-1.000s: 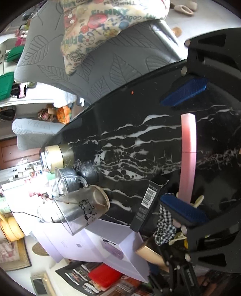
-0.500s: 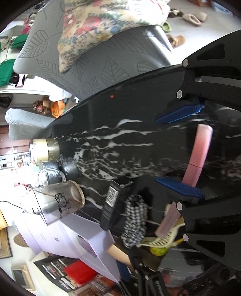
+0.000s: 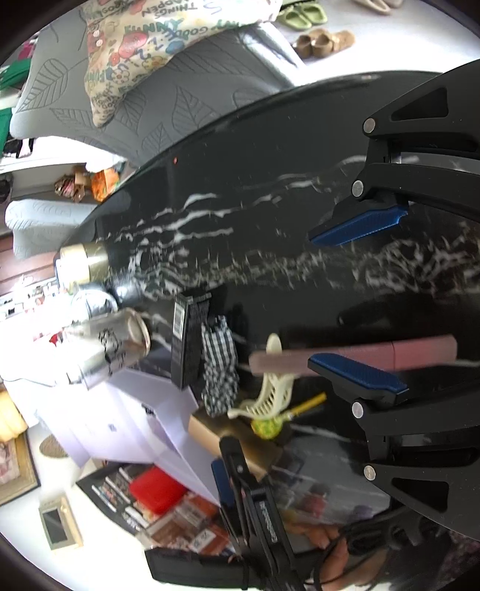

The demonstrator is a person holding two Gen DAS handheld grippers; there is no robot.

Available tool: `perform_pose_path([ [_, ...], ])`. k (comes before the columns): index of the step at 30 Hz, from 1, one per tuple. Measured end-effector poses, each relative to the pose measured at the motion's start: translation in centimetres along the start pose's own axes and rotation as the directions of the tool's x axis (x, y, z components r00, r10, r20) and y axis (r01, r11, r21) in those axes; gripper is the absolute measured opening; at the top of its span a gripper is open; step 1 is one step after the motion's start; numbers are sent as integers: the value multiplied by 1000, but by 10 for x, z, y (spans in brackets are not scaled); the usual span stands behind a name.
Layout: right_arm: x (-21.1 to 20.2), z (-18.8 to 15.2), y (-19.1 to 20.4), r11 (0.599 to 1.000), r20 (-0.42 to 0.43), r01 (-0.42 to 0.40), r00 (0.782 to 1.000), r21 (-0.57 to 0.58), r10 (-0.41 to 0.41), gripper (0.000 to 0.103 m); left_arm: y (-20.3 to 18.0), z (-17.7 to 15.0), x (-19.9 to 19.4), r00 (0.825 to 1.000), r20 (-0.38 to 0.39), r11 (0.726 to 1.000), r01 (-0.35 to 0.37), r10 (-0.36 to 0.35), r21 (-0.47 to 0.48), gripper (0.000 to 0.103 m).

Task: Organize rigid objects
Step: 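Lift the pink comb with the right tool and turn it toward the box, then lower the left tool onto the gold box and grasp it while the right tool holds the comb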

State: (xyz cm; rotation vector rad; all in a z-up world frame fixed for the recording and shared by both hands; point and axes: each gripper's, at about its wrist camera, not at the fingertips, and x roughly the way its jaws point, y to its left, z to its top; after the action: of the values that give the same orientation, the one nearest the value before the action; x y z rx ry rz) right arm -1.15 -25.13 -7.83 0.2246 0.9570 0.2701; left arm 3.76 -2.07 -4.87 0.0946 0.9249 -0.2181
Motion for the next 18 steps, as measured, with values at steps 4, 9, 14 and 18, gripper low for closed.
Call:
perform_pose_path([
  [4, -7, -4, 10, 1000, 25, -26, 999, -13, 26, 62, 2, -3, -4, 1000, 2, 1000, 8, -8, -12, 63],
  [9, 1, -11, 27, 997, 9, 14, 1000, -76, -13, 53, 4, -8, -8, 1000, -3, 1000, 3, -3, -17, 63],
  [14, 9, -17, 29, 993, 1, 85, 996, -83, -85, 36, 6, -13, -9, 1000, -3, 1000, -5, 5, -22, 63],
  [18, 10, -19, 29, 982, 24, 165, 986, -91, -164, 15, 8, -16, -4, 1000, -9, 1000, -10, 9, -21, 63],
])
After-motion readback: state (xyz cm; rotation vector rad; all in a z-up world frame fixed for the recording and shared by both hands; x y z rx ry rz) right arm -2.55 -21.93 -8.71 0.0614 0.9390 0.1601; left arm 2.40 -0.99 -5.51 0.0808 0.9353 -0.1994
